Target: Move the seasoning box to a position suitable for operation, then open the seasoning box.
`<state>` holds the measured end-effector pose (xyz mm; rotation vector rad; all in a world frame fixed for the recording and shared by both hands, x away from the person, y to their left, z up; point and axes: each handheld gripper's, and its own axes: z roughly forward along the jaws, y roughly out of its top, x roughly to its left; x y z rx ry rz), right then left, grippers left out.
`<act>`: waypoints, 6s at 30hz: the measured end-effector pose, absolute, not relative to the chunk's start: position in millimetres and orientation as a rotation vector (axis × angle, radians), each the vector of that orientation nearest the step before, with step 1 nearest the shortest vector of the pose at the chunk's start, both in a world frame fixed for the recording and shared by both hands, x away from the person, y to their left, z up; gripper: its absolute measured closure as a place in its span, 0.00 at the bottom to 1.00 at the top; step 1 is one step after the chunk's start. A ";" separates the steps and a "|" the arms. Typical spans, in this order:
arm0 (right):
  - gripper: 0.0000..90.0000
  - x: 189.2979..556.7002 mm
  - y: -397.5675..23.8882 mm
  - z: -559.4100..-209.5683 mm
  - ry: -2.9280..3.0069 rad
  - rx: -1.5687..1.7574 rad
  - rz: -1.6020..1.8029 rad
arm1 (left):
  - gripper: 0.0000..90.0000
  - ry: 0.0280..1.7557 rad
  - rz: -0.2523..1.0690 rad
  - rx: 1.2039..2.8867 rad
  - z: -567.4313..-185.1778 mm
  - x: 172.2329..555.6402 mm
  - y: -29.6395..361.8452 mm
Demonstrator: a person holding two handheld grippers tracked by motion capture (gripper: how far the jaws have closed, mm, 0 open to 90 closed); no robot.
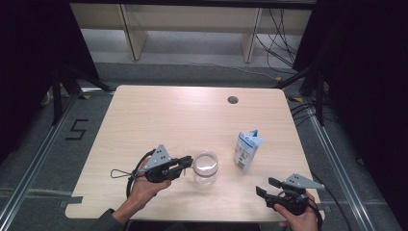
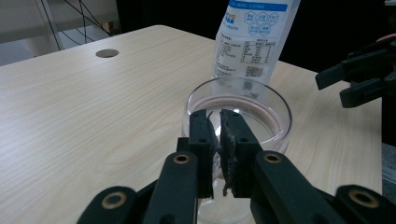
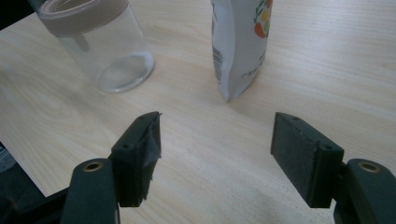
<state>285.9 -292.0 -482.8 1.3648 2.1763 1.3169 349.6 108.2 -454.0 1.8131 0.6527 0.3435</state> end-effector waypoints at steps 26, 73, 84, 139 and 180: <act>0.38 286.2 -296.3 -484.5 2.202 1.288 1.335 | 0.95 0.670 0.347 1.839 -453.0 355.3 109.3; 0.75 297.6 -237.7 -474.7 2.313 1.022 1.405 | 0.95 0.689 0.344 1.825 -454.6 352.6 116.1; 0.86 311.2 -220.8 -473.3 2.325 0.959 1.408 | 0.95 0.697 0.336 1.813 -455.8 352.7 116.6; 0.97 341.3 -169.7 -441.8 2.292 0.798 1.502 | 0.37 0.751 0.378 1.886 -470.5 329.5 146.5; 0.97 346.4 -136.5 -424.3 2.293 0.688 1.563 | 0.19 0.794 0.427 1.939 -488.5 317.4 159.6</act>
